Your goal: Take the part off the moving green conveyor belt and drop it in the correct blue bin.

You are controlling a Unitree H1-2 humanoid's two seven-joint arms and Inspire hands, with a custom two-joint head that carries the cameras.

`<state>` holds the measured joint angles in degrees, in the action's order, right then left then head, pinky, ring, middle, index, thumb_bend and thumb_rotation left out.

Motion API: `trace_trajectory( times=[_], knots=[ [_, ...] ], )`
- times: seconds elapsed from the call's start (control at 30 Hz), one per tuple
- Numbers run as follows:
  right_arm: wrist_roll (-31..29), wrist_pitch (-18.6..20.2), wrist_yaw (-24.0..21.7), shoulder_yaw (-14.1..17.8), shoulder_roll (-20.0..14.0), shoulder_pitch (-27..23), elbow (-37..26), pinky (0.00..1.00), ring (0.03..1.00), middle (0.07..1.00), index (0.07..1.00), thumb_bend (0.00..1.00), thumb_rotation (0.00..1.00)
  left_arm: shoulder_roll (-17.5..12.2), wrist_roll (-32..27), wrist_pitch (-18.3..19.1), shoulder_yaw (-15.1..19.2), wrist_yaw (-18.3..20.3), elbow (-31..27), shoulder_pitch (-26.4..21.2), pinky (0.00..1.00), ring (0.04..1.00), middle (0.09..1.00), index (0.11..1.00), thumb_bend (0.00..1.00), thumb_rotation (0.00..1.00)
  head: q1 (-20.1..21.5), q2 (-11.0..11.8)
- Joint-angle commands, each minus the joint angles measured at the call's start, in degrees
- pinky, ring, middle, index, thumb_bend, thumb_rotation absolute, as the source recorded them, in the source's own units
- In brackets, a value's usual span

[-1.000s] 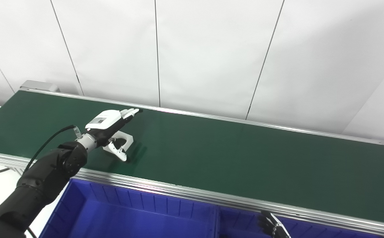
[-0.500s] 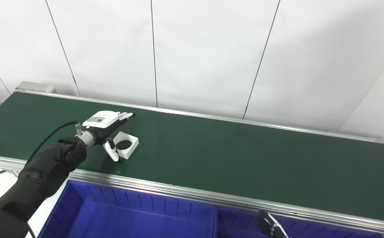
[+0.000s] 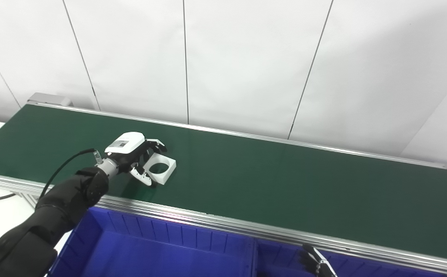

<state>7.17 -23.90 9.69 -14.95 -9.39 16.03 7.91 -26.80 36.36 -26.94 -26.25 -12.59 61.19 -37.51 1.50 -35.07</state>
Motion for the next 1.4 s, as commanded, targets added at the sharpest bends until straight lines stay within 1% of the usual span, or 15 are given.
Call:
trace_trajectory(
  times=[0.0, 0.07, 0.17, 0.23, 0.37, 0.43, 0.5, 0.6, 0.8, 0.9, 0.97, 1.03, 1.2, 1.3, 1.37],
  knots=[
    [-0.4, -3.03, 0.09, 0.41, -0.21, 0.25, -1.83, 0.83, 0.819, 0.83, 0.865, 0.78, 0.29, 1.46, -1.01, 0.03, -1.33, -2.45, 0.27, -2.64, 0.34, 0.468, 0.558, 0.662, 0.45, 0.0, -0.04, -0.04],
    [-0.13, -3.03, 0.49, 0.41, -0.26, 0.3, -1.92, 0.81, 0.812, 0.831, 0.864, 0.78, 0.29, 1.87, -1.94, 0.03, -2.37, -3.17, 0.5, -2.69, 0.31, 0.429, 0.543, 0.625, 0.45, 0.0, 0.15, -0.15],
    [-0.35, -3.03, 0.56, 0.34, -0.3, 0.28, -2.04, 0.81, 0.809, 0.831, 0.865, 0.78, 0.28, 2.26, -3.42, 0.03, -3.17, -2.56, 1.15, -2.95, 0.3, 0.426, 0.544, 0.598, 0.45, 0.0, 0.02, -0.19],
    [-0.7, -3.03, 0.28, 0.43, -0.2, 0.33, -2.02, 0.82, 0.812, 0.833, 0.866, 0.78, 0.26, 2.16, -4.03, 0.04, -3.62, -2.49, 1.03, -2.96, 0.29, 0.4, 0.496, 0.564, 0.46, 0.0, -0.07, -0.19],
    [-0.84, -3.03, 0.01, 0.52, -0.03, 0.47, -2.09, 0.83, 0.819, 0.833, 0.867, 0.77, 0.25, 1.14, -4.54, 0.03, -4.35, -4.46, -0.98, -2.38, 0.33, 0.406, 0.484, 0.538, 0.47, 0.0, -0.08, -0.34],
    [-0.7, -3.02, 0.01, 0.58, 0.13, 0.54, -2.05, 0.83, 0.821, 0.832, 0.866, 0.78, 0.26, 0.39, -5.88, 0.03, -3.41, -5.97, -4.11, -1.21, 0.35, 0.425, 0.496, 0.521, 0.47, 0.0, -0.1, -0.4],
    [-0.78, -3.02, -0.17, 0.62, 0.31, 0.63, -2.05, 0.84, 0.825, 0.83, 0.864, 0.78, 0.27, -0.87, -7.54, 0.02, -2.31, -9.25, -9.72, 0.83, 0.36, 0.436, 0.492, 0.518, 0.48, 0.0, 0.24, -0.67],
    [-0.92, -3.02, -0.6, 0.81, 0.65, 0.79, -2.11, 0.86, 0.834, 0.833, 0.866, 0.79, 0.29, -2.17, -10.7, 0.02, -0.28, -11.7, -17.04, 3.71, 0.37, 0.457, 0.493, 0.509, 0.48, 0.0, 0.84, -0.93],
    [0.27, -3.02, -0.1, 0.66, 0.78, 0.88, -2.65, 0.83, 0.819, 0.828, 0.858, 0.8, 0.31, -3.85, -15.75, 0.02, 4.15, -14.2, -32.58, 10.84, 0.36, 0.476, 0.514, 0.496, 0.47, 0.0, 2.17, -1.68],
    [0.5, -3.02, -0.2, 0.77, 0.88, 1.01, -2.87, 0.82, 0.816, 0.826, 0.858, 0.8, 0.32, -3.42, -16.09, 0.02, 6.38, -14.77, -38.0, 13.97, 0.34, 0.448, 0.526, 0.503, 0.47, 0.0, 2.47, -1.89],
    [1.05, -3.02, -0.23, 0.9, 0.99, 1.13, -3.08, 0.83, 0.822, 0.827, 0.858, 0.81, 0.34, -2.99, -17.26, 0.02, 7.72, -14.23, -41.18, 15.96, 0.34, 0.465, 0.514, 0.492, 0.47, 0.0, 2.8, -2.3],
    [1.5, -3.02, -0.12, 0.99, 1.18, 1.13, -3.2, 0.83, 0.82, 0.826, 0.855, 0.82, 0.36, -2.63, -18.09, 0.02, 8.43, -15.05, -44.7, 18.43, 0.34, 0.47, 0.505, 0.491, 0.47, 0.0, 3.72, -3.06],
    [1.97, -2.96, -0.5, 1.15, 1.8, 1.57, -4.37, 0.8, 0.818, 0.825, 0.857, 0.81, 0.35, -2.72, -19.33, 0.02, 7.11, -17.49, -48.52, 22.78, 0.35, 0.464, 0.496, 0.494, 0.47, 0.0, 7.29, -4.83],
    [2.4, -2.91, -0.58, 1.3, 2.25, 1.75, -4.9, 0.8, 0.814, 0.825, 0.858, 0.81, 0.35, -2.47, -19.09, 0.02, 5.5, -19.48, -50.0, 25.7, 0.32, 0.437, 0.543, 0.503, 0.47, 0.0, 9.48, -5.93],
    [2.7, -2.93, -0.49, 1.51, 2.66, 1.78, -5.16, 0.8, 0.813, 0.824, 0.856, 0.82, 0.35, -2.16, -18.8, 0.02, 4.48, -20.39, -51.42, 28.01, 0.33, 0.443, 0.538, 0.503, 0.47, 0.0, 10.94, -7.2]
  ],
)
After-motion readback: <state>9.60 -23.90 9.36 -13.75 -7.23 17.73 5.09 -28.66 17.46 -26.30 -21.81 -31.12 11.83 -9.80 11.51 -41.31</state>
